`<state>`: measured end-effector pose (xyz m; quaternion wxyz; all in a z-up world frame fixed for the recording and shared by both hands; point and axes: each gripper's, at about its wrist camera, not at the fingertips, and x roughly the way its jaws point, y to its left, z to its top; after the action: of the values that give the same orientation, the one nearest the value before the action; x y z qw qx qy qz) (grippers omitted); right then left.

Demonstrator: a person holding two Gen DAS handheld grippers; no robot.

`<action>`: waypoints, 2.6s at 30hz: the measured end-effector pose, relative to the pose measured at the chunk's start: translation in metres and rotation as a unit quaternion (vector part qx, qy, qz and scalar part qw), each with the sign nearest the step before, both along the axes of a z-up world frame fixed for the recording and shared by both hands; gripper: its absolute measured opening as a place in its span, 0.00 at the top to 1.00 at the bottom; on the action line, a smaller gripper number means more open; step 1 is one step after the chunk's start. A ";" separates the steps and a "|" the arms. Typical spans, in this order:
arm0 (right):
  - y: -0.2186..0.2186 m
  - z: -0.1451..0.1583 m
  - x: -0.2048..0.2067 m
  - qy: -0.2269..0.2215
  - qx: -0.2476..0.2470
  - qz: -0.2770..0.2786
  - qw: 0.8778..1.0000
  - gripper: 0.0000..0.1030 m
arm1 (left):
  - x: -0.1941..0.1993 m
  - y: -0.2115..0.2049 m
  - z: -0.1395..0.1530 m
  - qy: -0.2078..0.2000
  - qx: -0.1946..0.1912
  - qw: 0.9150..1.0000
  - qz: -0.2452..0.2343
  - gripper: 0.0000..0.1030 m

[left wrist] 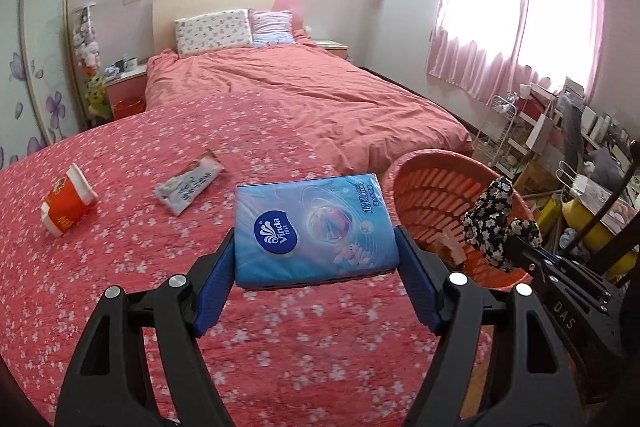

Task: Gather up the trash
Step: 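Carry floral cloth and tissue pack over the orange basket and open both tools, then move both tools back over the paper cup and wrapper on the bed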

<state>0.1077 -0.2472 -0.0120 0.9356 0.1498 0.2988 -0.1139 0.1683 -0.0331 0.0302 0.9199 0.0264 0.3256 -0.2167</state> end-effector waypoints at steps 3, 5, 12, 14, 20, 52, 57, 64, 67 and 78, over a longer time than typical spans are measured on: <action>-0.004 0.000 -0.002 -0.002 0.001 -0.004 1.000 0.93 | -0.002 -0.004 0.000 -0.002 -0.001 1.000 -0.006 0.28; -0.005 -0.001 -0.002 -0.002 0.002 -0.006 1.000 0.93 | -0.003 -0.007 0.000 -0.003 -0.001 1.000 -0.008 0.28; -0.005 -0.001 -0.002 -0.001 0.002 -0.007 1.000 0.93 | -0.003 -0.007 -0.003 -0.002 0.001 1.000 -0.008 0.28; -0.005 -0.001 -0.003 -0.002 0.002 -0.007 1.000 0.93 | -0.003 -0.008 -0.003 -0.001 0.001 1.000 -0.009 0.28; -0.006 0.000 -0.002 -0.005 0.001 -0.013 1.000 0.93 | -0.002 -0.015 -0.004 0.006 -0.004 1.000 -0.014 0.28; -0.094 -0.016 0.009 -0.020 0.041 -0.066 0.997 0.91 | 0.010 -0.137 -0.031 0.041 -0.018 0.992 -0.122 0.28; -0.106 -0.020 0.017 -0.022 0.056 -0.063 0.996 0.85 | 0.017 -0.147 -0.040 0.055 -0.007 0.990 -0.128 0.28; -0.117 -0.022 0.024 -0.024 0.067 -0.069 0.995 0.74 | 0.027 -0.146 -0.053 0.090 0.001 0.988 -0.124 0.26; -0.117 -0.023 0.022 -0.022 0.066 -0.074 0.995 0.70 | 0.028 -0.142 -0.054 0.093 0.006 0.989 -0.116 0.26; -0.106 -0.024 0.019 -0.008 0.051 -0.073 0.996 0.54 | 0.034 -0.101 -0.046 0.066 0.030 0.995 -0.070 0.26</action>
<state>0.1264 -0.3527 -0.0355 0.9184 0.2195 0.2847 -0.1653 0.2021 -0.1345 -0.0161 0.8778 0.0621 0.3895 -0.2720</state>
